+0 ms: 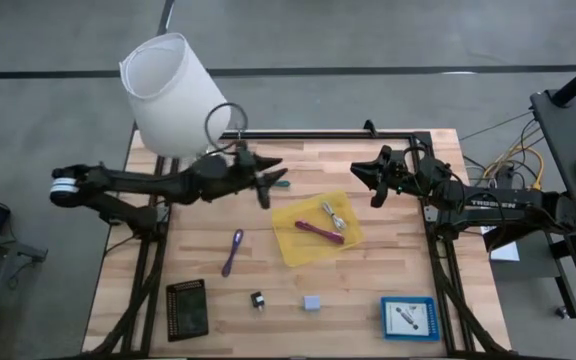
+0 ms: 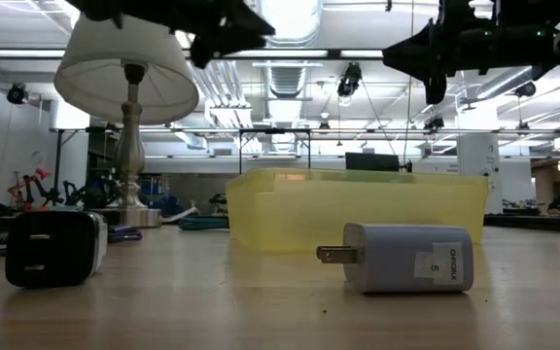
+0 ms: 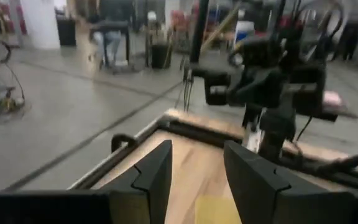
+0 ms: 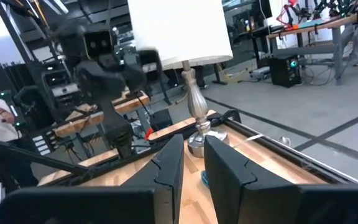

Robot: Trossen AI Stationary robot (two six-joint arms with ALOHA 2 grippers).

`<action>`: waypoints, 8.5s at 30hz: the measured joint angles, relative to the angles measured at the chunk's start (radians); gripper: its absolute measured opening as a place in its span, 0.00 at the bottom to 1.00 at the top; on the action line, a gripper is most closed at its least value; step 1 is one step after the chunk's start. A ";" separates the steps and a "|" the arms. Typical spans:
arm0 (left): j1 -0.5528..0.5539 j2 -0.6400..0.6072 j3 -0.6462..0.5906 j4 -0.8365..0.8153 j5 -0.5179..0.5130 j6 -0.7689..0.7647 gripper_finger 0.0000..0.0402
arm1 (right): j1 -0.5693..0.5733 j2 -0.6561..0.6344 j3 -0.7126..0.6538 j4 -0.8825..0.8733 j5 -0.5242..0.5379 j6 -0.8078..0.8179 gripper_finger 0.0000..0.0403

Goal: Pick and place items into bin
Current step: Put the blue charger cable into the yellow bin, then put the purple charger cable into the yellow bin

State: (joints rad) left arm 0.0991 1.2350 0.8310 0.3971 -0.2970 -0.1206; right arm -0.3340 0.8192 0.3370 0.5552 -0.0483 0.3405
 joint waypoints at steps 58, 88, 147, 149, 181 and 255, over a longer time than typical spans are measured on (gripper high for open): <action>0.087 0.531 0.475 -0.724 -0.016 0.022 0.33 | 0.000 -0.001 0.001 -0.089 -0.003 -0.052 0.13; 0.235 0.532 0.377 -0.813 0.030 -0.614 0.54 | 0.000 0.000 0.001 -0.186 -0.002 -0.053 0.13; 0.290 0.631 0.238 -0.617 0.261 -0.057 0.04 | 0.000 -0.001 0.001 -0.203 -0.002 -0.056 0.13; 0.291 0.631 0.249 -0.625 0.254 -0.057 0.03 | 0.000 -0.001 0.001 -0.203 -0.002 -0.056 0.13; 0.078 0.528 0.569 -0.310 0.329 -0.085 0.03 | 0.000 0.001 0.001 -0.201 0.000 -0.055 0.13; 0.024 0.411 0.422 -0.877 0.659 -0.527 0.27 | -0.001 0.002 0.001 -0.216 -0.002 -0.064 0.13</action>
State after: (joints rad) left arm 0.1226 1.6459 1.2526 -0.4802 0.3615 -0.6477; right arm -0.3347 0.8211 0.3378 0.3389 -0.0498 0.2768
